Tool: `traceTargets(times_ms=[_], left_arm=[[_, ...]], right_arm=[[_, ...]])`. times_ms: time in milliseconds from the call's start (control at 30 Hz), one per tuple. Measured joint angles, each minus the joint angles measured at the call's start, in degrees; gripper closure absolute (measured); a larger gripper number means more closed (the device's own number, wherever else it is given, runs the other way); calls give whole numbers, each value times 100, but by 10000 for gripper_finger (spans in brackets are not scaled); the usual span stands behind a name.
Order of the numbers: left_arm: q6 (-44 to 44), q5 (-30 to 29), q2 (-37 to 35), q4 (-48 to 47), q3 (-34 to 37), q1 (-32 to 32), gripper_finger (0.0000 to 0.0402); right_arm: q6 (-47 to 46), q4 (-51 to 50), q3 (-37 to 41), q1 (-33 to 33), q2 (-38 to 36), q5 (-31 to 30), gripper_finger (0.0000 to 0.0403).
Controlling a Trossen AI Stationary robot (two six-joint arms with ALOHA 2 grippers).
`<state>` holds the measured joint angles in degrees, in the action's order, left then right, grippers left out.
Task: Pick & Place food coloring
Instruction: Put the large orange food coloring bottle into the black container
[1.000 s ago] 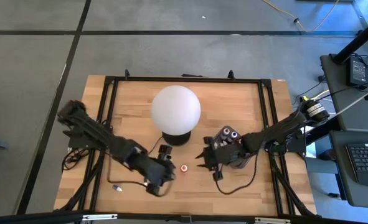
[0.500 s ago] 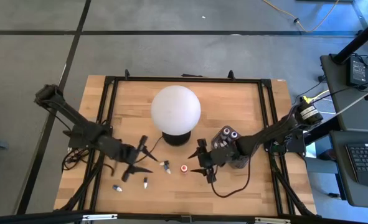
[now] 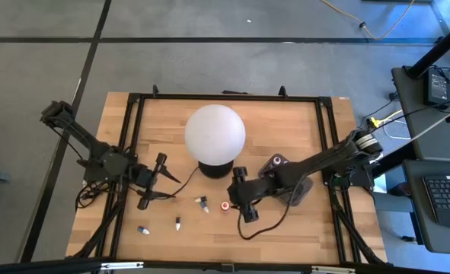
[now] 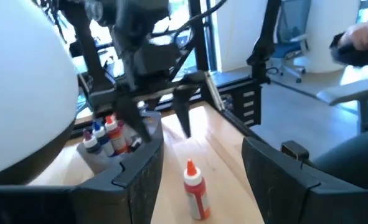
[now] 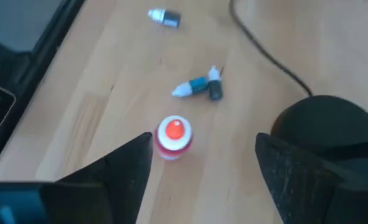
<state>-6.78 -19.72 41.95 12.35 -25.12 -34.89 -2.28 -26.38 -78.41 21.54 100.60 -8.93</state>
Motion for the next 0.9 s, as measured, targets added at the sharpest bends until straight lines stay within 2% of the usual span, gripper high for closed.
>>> traceTargets(times_ms=[133,233,367,900], left_arm=[[5,-16,14,-56,4,-1,184],[8,-8,24,-89,4,-1,183],[17,-1,22,-102,4,-1,185],[17,27,25,-192,4,-1,187]], right_arm=[[-23,-747,-709,2,566,128,122],[48,-808,-1039,-2,941,497,122],[241,-881,-1342,11,1322,570,122],[209,-834,-1324,-2,1543,562,122]])
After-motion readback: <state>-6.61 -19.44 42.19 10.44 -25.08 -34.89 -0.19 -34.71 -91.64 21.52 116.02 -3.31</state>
